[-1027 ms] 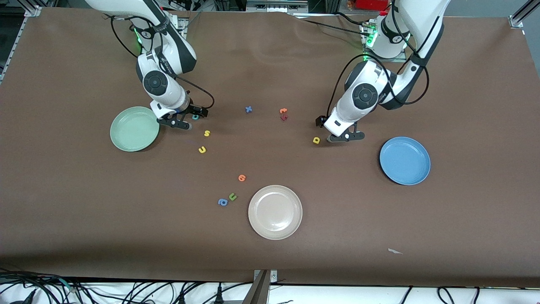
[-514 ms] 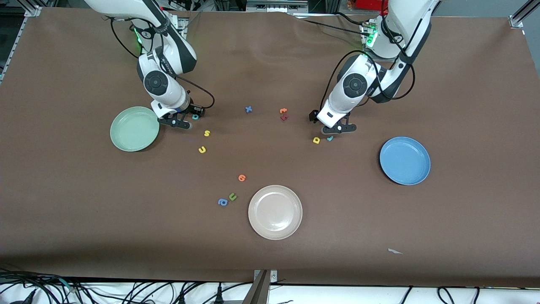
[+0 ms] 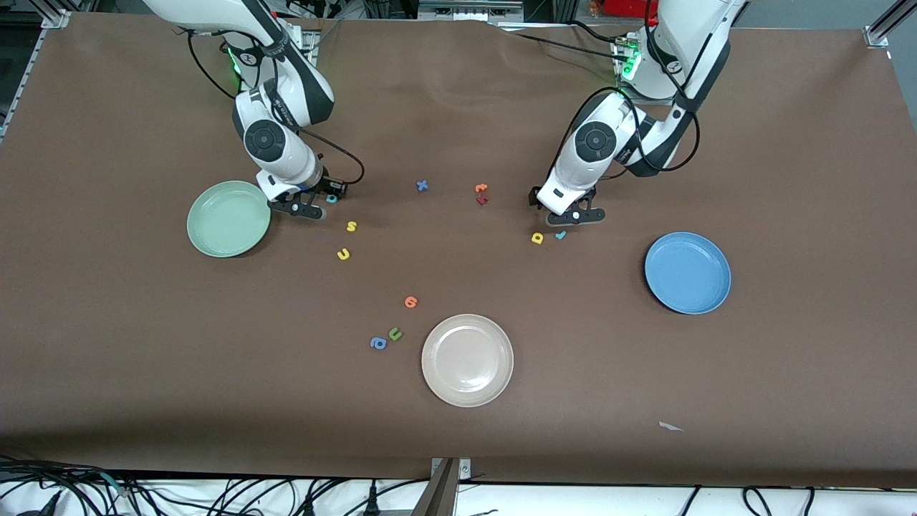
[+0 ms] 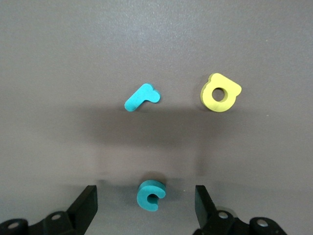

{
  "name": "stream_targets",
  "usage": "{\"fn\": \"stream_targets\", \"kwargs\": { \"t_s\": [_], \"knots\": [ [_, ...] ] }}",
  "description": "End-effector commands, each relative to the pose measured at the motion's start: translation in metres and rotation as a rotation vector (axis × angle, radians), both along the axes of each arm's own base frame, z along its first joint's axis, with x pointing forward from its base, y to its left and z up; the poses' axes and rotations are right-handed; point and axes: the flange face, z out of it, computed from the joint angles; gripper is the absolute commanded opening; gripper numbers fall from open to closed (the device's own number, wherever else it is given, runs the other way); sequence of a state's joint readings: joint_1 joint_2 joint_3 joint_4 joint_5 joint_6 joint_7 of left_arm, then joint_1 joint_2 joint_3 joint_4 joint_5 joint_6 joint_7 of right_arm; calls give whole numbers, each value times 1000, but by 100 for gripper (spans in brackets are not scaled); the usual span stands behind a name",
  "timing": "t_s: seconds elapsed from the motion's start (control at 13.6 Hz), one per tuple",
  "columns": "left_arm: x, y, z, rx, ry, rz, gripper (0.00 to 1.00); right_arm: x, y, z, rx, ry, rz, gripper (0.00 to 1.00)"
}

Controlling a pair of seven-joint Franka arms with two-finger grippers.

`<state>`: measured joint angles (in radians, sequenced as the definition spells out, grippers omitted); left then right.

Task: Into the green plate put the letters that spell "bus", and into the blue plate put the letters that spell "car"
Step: 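Grasp the teal q with the right gripper while the left gripper grasps the teal c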

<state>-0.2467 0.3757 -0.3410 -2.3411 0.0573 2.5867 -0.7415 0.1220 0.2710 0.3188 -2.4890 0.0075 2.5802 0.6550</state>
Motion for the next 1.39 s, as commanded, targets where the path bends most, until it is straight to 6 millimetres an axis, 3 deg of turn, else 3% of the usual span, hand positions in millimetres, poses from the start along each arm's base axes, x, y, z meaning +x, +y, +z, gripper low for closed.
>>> {"fn": "stream_targets", "kwargs": {
  "t_s": [0.0,0.22,0.51,0.59,0.73,0.95,1.1,1.32],
  "knots": [
    [-4,-1,-4,13,-13,4,74,-3,0,-7,17,-8,-15,57],
    [-4,-2,-6,15,-9,15,51,-3,0,-8,17,-6,-15,53],
    [-3,-1,-6,15,-11,18,32,-3,-1,-8,16,-5,-12,13],
    [-3,-1,-7,15,-9,18,31,-2,0,-5,16,-8,-11,9],
    [-4,-2,-7,15,-9,16,25,0,0,8,4,-4,-8,8],
    [-6,-3,-11,17,-2,13,21,13,-6,52,-42,35,1,8],
    [-7,-3,-11,18,0,12,17,28,-22,78,-66,73,-1,8],
    [13,0,3,42,18,18,13,58,-90,99,-38,122,60,8]
  ]
}}
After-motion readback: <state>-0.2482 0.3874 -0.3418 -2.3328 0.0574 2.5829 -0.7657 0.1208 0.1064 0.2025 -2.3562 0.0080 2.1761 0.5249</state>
